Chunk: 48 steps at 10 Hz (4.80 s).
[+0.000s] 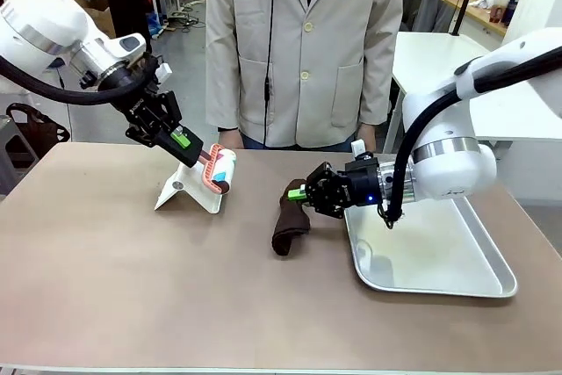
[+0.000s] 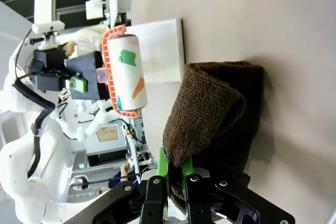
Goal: Clean the surface of the table.
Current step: Return the Lint Roller and towel to their original positions.
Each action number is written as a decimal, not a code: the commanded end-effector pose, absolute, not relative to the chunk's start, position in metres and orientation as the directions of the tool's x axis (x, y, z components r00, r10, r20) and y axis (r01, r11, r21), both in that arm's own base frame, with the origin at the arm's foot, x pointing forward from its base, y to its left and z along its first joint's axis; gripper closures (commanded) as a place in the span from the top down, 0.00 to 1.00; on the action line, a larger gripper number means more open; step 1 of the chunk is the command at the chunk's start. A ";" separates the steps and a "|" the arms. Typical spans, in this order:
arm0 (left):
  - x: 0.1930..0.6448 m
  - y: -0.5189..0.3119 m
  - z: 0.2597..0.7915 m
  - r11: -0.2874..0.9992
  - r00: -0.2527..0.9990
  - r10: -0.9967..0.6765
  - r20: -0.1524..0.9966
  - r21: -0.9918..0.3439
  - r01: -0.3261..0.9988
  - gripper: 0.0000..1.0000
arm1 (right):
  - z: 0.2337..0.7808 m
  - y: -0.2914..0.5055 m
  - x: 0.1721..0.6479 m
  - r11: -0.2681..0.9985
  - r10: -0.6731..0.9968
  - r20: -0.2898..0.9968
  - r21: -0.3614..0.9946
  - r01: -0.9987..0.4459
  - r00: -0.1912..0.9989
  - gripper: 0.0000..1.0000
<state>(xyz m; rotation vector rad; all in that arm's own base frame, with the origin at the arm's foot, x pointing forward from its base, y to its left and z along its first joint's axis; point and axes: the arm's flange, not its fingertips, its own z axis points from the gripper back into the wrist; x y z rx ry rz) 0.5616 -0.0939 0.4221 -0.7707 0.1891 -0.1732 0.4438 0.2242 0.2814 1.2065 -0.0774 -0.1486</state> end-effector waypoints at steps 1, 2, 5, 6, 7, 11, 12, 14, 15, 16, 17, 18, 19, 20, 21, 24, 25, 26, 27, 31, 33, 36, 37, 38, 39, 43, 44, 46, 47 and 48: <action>0.560 -0.094 0.425 0.694 0.968 -0.231 -0.100 -0.714 0.092 0.22 | 0.283 0.229 0.438 0.346 -0.146 -0.021 0.936 0.071 0.989 0.11; 0.560 -0.094 0.425 0.694 0.968 -0.231 -0.100 -0.714 0.092 0.22 | 0.283 0.229 0.438 0.346 -0.146 -0.021 0.936 0.071 0.989 0.11; 0.550 -0.090 0.418 0.737 0.974 -0.213 -0.075 -0.667 0.110 0.22 | 0.293 0.220 0.441 0.405 -0.183 0.072 0.914 0.009 0.981 0.11; 0.545 -0.090 0.415 0.746 0.975 -0.212 -0.073 -0.657 0.113 0.22 | 0.294 0.223 0.448 0.414 -0.176 0.087 0.910 -0.006 0.981 0.11; 0.542 -0.090 0.412 0.751 0.975 -0.209 -0.070 -0.650 0.114 0.22 | 0.290 0.227 0.455 0.414 -0.153 0.084 0.910 -0.013 0.985 0.11; 0.550 -0.092 0.406 0.768 0.993 -0.117 -0.017 -0.636 0.080 0.22 | 0.271 0.242 0.474 0.432 -0.135 0.057 0.902 0.007 0.989 0.11; 0.551 -0.094 0.405 0.774 0.993 -0.115 -0.020 -0.629 0.077 0.22 | 0.266 0.246 0.473 0.439 -0.116 0.048 0.898 0.008 0.992 0.11; 0.554 -0.096 0.401 0.784 0.987 -0.148 -0.057 -0.615 0.082 0.22 | 0.265 0.248 0.474 0.431 -0.134 0.038 0.902 0.024 0.990 0.11; 0.556 -0.098 0.400 0.791 0.987 -0.142 -0.070 -0.607 0.071 0.22 | 0.264 0.249 0.474 0.430 -0.132 0.039 0.902 0.022 0.990 0.11; 0.557 -0.100 0.399 0.796 0.987 -0.143 -0.076 -0.602 0.069 0.22 | 0.264 0.249 0.473 0.428 -0.129 0.039 0.904 0.020 0.991 0.11; 0.559 -0.102 0.399 0.802 0.985 -0.147 -0.088 -0.594 0.067 0.22 | 0.262 0.250 0.474 0.428 -0.135 0.033 0.903 0.029 0.990 0.11; 0.560 -0.103 0.400 0.812 0.983 -0.153 -0.098 -0.580 0.068 0.22 | 0.261 0.248 0.476 0.415 -0.140 0.019 0.909 0.041 0.990 0.11; 0.562 -0.104 0.400 0.824 0.984 -0.146 -0.099 -0.563 0.066 0.22 | 0.260 0.248 0.476 0.412 -0.146 0.016 0.910 0.046 0.989 0.11; 0.564 -0.106 0.400 0.833 0.982 -0.157 -0.101 -0.548 0.077 0.22 | 0.258 0.247 0.477 0.407 -0.146 0.007 0.912 0.054 0.989 0.11; 0.565 -0.107 0.399 0.834 0.982 -0.161 -0.100 -0.546 0.081 0.22 | 0.257 0.247 0.477 0.406 -0.147 0.001 0.912 0.060 0.989 0.11; 0.569 -0.110 0.392 0.844 0.978 -0.169 -0.121 -0.531 0.080 0.22 | 0.257 0.247 0.476 0.400 -0.152 0.006 0.915 0.056 0.988 0.11; 0.569 -0.111 0.391 0.842 0.978 -0.168 -0.124 -0.534 0.077 0.22 | 0.257 0.246 0.475 0.401 -0.150 0.009 0.914 0.052 0.989 0.11; 0.570 -0.110 0.390 0.844 0.978 -0.168 -0.127 -0.532 0.075 0.22 | 0.257 0.246 0.475 0.404 -0.150 0.012 0.913 0.051 0.989 0.11; 0.570 -0.110 0.391 0.842 0.977 -0.168 -0.131 -0.534 0.073 0.76 | 0.257 0.245 0.474 0.415 -0.132 0.012 0.909 0.044 0.991 0.61; 0.571 -0.102 0.396 0.840 0.981 -0.150 -0.125 -0.540 0.060 1.00 | 0.268 0.246 0.471 0.473 -0.100 0.024 0.881 0.027 0.995 1.00; 0.569 -0.092 0.399 0.839 0.983 -0.137 -0.122 -0.542 0.050 1.00 | 0.284 0.253 0.471 0.565 -0.072 0.053 0.825 -0.003 0.996 1.00; 0.555 -0.054 0.406 0.811 0.981 -0.152 -0.124 -0.583 0.052 1.00 | 0.308 0.246 0.470 0.652 -0.098 0.088 0.758 -0.003 0.991 1.00; 0.541 -0.034 0.411 0.784 0.980 -0.163 -0.115 -0.619 0.057 1.00 | 0.316 0.233 0.468 0.662 -0.124 0.083 0.749 0.020 0.989 1.00; 0.524 -0.011 0.416 0.735 0.978 -0.188 -0.092 -0.674 0.078 1.00 | 0.326 0.217 0.462 0.642 -0.156 0.067 0.765 0.050 0.985 1.00; 0.504 0.013 0.420 0.658 0.969 -0.239 -0.061 -0.744 0.116 1.00 | 0.336 0.197 0.454 0.586 -0.175 0.049 0.808 0.064 0.983 1.00; 0.447 0.105 0.393 0.335 0.984 -0.164 0.065 -0.935 0.117 1.00 | 0.356 0.081 0.401 0.296 -0.235 -0.116 0.937 0.185 0.965 1.00; 0.440 0.131 0.382 0.201 0.994 -0.075 0.082 -0.975 0.096 1.00 | 0.358 0.041 0.383 0.194 -0.247 -0.163 0.957 0.214 0.955 1.00; 0.441 0.161 0.371 -0.020 0.993 -0.050 0.109 -0.994 0.109 1.00 | 0.362 -0.017 0.352 0.055 -0.319 -0.224 0.966 0.254 0.921 1.00; 0.447 0.168 0.368 -0.060 0.990 -0.088 0.112 -0.992 0.107 1.00 | 0.365 -0.039 0.338 0.015 -0.356 -0.230 0.968 0.251 0.906 1.00; 0.455 0.168 0.367 -0.043 0.994 -0.076 0.082 -0.996 0.079 1.00 | 0.365 -0.055 0.328 -0.011 -0.381 -0.233 0.969 0.247 0.895 1.00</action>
